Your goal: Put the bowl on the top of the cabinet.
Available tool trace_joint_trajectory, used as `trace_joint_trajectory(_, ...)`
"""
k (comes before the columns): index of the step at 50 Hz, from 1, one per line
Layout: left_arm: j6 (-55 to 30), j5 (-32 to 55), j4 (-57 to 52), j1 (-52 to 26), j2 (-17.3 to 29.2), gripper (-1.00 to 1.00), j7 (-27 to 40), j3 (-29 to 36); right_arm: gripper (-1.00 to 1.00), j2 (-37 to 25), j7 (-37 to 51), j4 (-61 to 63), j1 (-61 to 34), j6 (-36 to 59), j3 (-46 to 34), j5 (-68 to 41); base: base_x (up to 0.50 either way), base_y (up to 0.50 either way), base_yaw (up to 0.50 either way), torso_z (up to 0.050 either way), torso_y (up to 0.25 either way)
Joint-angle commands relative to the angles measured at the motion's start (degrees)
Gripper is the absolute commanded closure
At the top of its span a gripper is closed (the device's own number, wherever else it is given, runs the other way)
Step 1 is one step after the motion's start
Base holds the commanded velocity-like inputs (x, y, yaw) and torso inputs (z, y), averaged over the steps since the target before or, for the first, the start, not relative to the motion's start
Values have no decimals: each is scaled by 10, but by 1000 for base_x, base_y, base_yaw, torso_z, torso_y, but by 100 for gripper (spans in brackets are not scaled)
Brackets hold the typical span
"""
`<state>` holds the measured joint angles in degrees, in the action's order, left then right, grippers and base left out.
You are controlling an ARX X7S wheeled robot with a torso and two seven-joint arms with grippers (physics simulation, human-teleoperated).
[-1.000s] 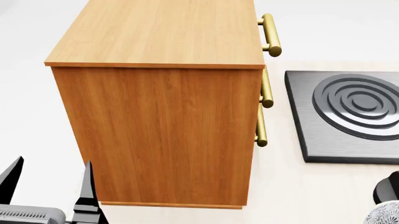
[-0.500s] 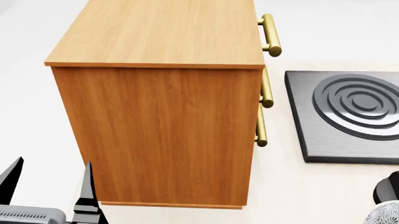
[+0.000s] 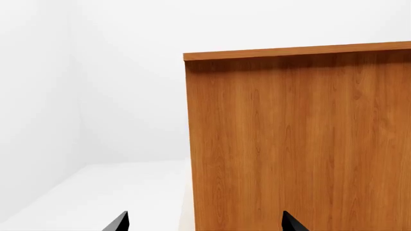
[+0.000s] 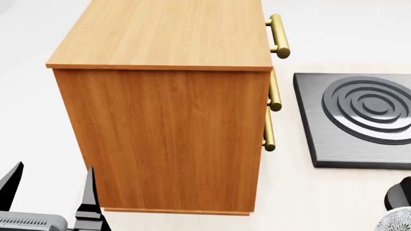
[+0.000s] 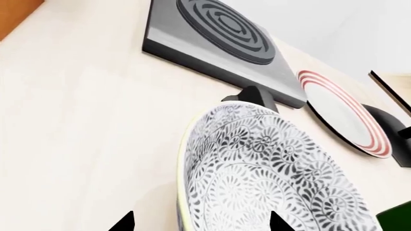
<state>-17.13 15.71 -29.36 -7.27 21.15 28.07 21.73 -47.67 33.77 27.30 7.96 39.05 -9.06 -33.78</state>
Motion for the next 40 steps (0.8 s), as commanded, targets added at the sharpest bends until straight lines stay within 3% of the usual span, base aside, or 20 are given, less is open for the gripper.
trace_joint_trajectory(1,0,1,0,-1,1,-100,2,1,-100,3,-3,-5,-4,-2,-4,1,0,0,0,0,0)
trace_joint_trajectory(40,4,4,3,-2,4,-100,5,6,-100,15,-12,-34,-19,-11,-17,11,0,0,0,0,0)
